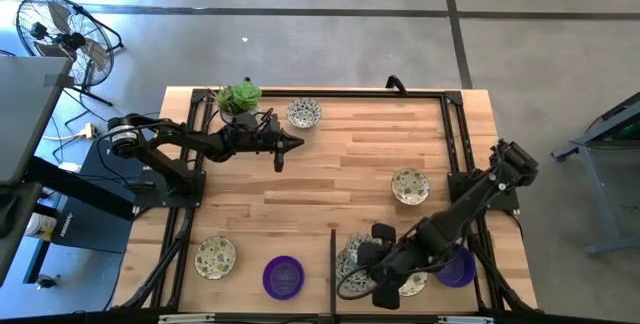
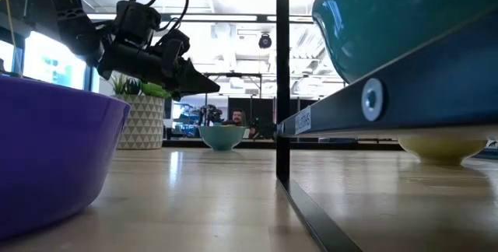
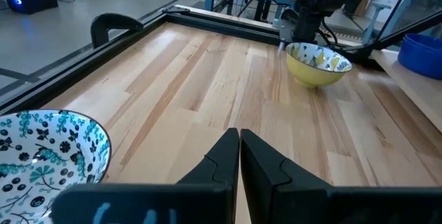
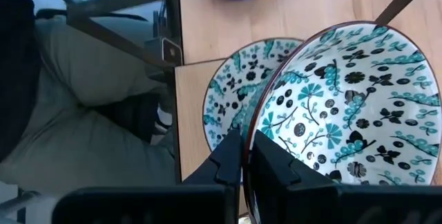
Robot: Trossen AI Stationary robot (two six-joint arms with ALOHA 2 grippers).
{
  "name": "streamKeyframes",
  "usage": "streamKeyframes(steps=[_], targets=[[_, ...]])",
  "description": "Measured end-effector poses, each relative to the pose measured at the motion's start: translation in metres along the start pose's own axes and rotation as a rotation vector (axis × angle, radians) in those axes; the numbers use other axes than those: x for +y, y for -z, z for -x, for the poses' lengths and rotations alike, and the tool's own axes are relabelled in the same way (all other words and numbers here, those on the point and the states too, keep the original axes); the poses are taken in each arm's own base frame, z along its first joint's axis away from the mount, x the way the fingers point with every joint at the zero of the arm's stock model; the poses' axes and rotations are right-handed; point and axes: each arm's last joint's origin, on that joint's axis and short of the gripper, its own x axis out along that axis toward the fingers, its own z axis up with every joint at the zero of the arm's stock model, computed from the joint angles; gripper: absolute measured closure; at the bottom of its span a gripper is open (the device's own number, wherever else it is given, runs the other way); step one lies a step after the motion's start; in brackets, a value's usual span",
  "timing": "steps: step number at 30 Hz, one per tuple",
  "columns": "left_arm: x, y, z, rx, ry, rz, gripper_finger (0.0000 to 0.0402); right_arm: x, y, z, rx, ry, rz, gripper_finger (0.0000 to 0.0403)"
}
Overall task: Pick & Place Mini bowls
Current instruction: Stack the right blue patterned bowl on the blue patterned bowl on the shelf, then stack the top yellow patterned bowl on the yellow patterned bowl on the shelf
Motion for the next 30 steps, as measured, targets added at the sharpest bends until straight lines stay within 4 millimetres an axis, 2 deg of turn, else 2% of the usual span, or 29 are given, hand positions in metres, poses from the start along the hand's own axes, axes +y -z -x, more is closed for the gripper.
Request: streamKeyframes(steps=[6,30], targets=[[0.000,0.000,0.000,0.000,0.005,0.001,0.0390,0.001,0.000,-0.010,0.010,0.006,0.027,0.0388],[0.000,0.001,0.000,0.015,0.006,0.005,0.0390,0.002,-0.004,-0.013,-0.016,-0.033,0.002,0.0357]])
